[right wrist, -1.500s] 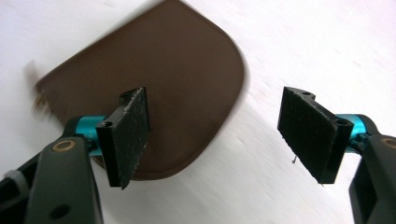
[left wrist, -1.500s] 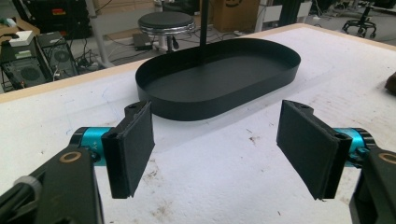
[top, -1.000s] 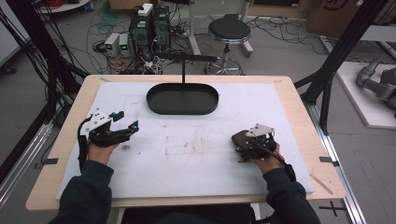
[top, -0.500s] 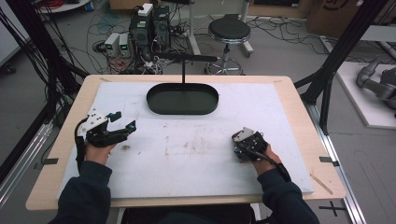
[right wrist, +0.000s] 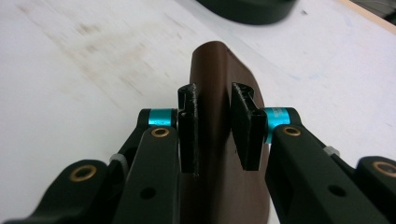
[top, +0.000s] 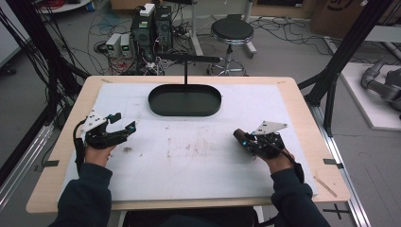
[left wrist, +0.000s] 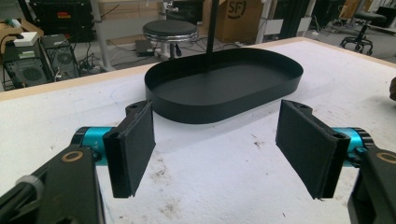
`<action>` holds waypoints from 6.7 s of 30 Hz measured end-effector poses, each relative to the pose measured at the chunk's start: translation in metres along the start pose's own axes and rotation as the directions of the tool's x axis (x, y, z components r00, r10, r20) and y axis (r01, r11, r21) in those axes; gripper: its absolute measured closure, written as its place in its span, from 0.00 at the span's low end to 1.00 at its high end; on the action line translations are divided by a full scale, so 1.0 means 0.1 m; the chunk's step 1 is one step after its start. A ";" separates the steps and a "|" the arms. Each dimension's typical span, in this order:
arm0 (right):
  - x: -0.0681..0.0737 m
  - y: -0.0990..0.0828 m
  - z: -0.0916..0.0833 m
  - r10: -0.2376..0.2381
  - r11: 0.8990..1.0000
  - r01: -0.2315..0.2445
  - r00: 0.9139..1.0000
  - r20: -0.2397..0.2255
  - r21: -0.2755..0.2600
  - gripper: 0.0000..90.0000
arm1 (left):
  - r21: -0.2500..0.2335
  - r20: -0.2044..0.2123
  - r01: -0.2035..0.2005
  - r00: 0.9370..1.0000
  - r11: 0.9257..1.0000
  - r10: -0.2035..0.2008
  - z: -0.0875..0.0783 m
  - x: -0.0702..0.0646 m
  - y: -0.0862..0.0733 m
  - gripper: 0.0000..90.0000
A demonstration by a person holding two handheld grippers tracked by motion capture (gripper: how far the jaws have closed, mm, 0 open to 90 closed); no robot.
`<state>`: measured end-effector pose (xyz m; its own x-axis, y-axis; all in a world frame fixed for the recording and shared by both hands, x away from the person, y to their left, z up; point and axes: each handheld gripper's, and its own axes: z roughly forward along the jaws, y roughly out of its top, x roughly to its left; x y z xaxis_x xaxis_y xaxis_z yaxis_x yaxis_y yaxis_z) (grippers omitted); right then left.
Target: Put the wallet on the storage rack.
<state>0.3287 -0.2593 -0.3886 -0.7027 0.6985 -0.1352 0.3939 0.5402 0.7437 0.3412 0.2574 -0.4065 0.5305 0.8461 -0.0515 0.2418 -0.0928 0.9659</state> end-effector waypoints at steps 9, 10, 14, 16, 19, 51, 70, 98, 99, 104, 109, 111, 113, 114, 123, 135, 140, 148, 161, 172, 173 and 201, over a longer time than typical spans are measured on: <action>-0.16 -0.02 -0.05 0.134 0.988 -0.134 0.991 -0.009 -0.073 0.81 | -0.002 0.002 0.003 1.000 1.000 -0.003 -0.01 0.00 0.00 0.31; -0.16 -0.02 -0.05 0.134 0.988 -0.134 0.991 -0.009 -0.073 0.81 | -0.001 0.002 0.003 1.000 1.000 -0.003 0.00 0.00 0.00 0.31; -0.33 -0.08 -0.05 0.190 0.978 -0.184 0.980 0.062 -0.098 0.79 | 0.004 0.003 -0.001 1.000 1.000 0.001 0.01 0.00 -0.01 0.31; -0.36 -0.10 -0.05 0.200 0.976 -0.189 0.975 0.093 -0.108 0.78 | 0.006 0.004 -0.005 1.000 1.000 0.005 0.01 -0.01 -0.01 0.32; -0.36 -0.10 -0.06 0.194 0.976 -0.183 0.977 0.087 -0.115 0.77 | 0.004 0.004 -0.002 1.000 1.000 0.002 0.01 -0.01 -0.01 0.32; -0.31 -0.13 0.08 0.180 0.979 -0.168 0.979 0.093 -0.119 0.33 | 0.008 0.000 -0.011 1.000 1.000 0.011 0.01 -0.02 -0.01 0.33; -0.93 -0.62 0.31 0.448 0.892 -0.450 0.892 0.050 0.030 0.20 | 0.010 0.007 -0.015 1.000 1.000 0.015 0.02 -0.03 -0.02 0.33; -0.13 0.02 -0.02 -0.097 0.994 0.102 0.986 0.136 -0.027 0.77 | 0.001 -0.001 -0.009 1.000 1.000 0.009 0.00 -0.01 0.00 0.33; -0.12 0.03 -0.02 -0.098 0.994 0.102 0.987 0.129 -0.029 0.77 | 0.001 -0.001 -0.009 1.000 1.000 0.009 0.00 -0.01 0.00 0.33; -0.11 0.03 -0.02 -0.099 0.994 0.104 0.986 0.133 -0.033 0.74 | 0.000 -0.002 -0.005 1.000 1.000 0.005 0.00 -0.01 -0.01 0.33; -0.13 0.02 -0.03 -0.078 0.996 0.084 0.988 0.137 -0.040 0.69 | 0.003 -0.002 -0.008 1.000 1.000 0.008 0.00 -0.01 -0.01 0.33; -0.14 0.02 -0.03 -0.072 0.996 0.079 0.988 0.133 -0.046 0.69 | 0.002 -0.002 -0.009 1.000 1.000 0.009 0.00 -0.01 -0.01 0.33; -0.14 0.01 -0.03 -0.060 0.996 0.067 0.990 0.128 -0.051 0.68 | 0.001 -0.002 -0.008 1.000 1.000 0.008 0.00 -0.01 -0.01 0.33; -0.14 0.01 -0.03 -0.060 0.996 0.067 0.990 0.128 -0.051 0.68 | 0.002 -0.001 -0.009 1.000 1.000 0.009 0.00 -0.01 -0.01 0.33; -0.16 0.01 -0.02 -0.023 0.997 0.033 0.990 0.141 -0.075 0.48 | 0.002 -0.001 -0.006 1.000 1.000 0.006 0.00 -0.01 -0.01 0.33; -0.22 -0.06 0.21 0.048 0.999 -0.049 0.994 0.096 0.011 0.42 | 0.005 0.001 -0.007 1.000 1.000 0.007 0.00 -0.01 -0.01 0.33; -0.25 -0.04 0.27 0.071 0.997 -0.073 0.996 0.049 0.027 0.68 | -0.002 0.004 -0.014 1.000 1.000 0.014 0.00 -0.01 -0.01 0.33; -0.32 0.16 0.27 0.117 0.990 -0.117 0.993 -0.012 -0.084 0.69 | -0.014 0.023 -0.040 0.999 0.999 0.040 0.01 -0.02 -0.02 0.32; -0.42 0.88 0.84 0.083 0.985 -0.098 0.991 -0.103 -0.145 0.69 | -0.027 0.030 -0.043 0.999 0.999 0.044 0.01 -0.02 -0.02 0.31; -0.26 1.47 1.53 0.024 0.994 -0.035 0.994 -0.103 -0.103 0.69 | -0.031 0.038 -0.037 0.999 0.999 0.039 0.00 -0.02 -0.02 0.31; -0.25 1.52 1.61 0.032 0.996 -0.042 0.993 -0.110 -0.084 0.69 | -0.031 0.039 -0.039 0.998 0.999 0.040 -0.01 -0.01 -0.02 0.31; -0.41 1.63 1.92 0.177 0.984 -0.177 0.984 -0.014 -0.029 0.50 | -0.029 0.023 -0.024 0.999 0.999 0.024 -0.02 0.02 -0.04 0.31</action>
<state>0.5353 -0.1102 -0.3877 -0.6301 0.7765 0.0075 0.4949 0.3941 0.7744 0.3394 0.2608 -0.4096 0.5549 0.8312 -0.0339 0.2054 -0.0974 0.9738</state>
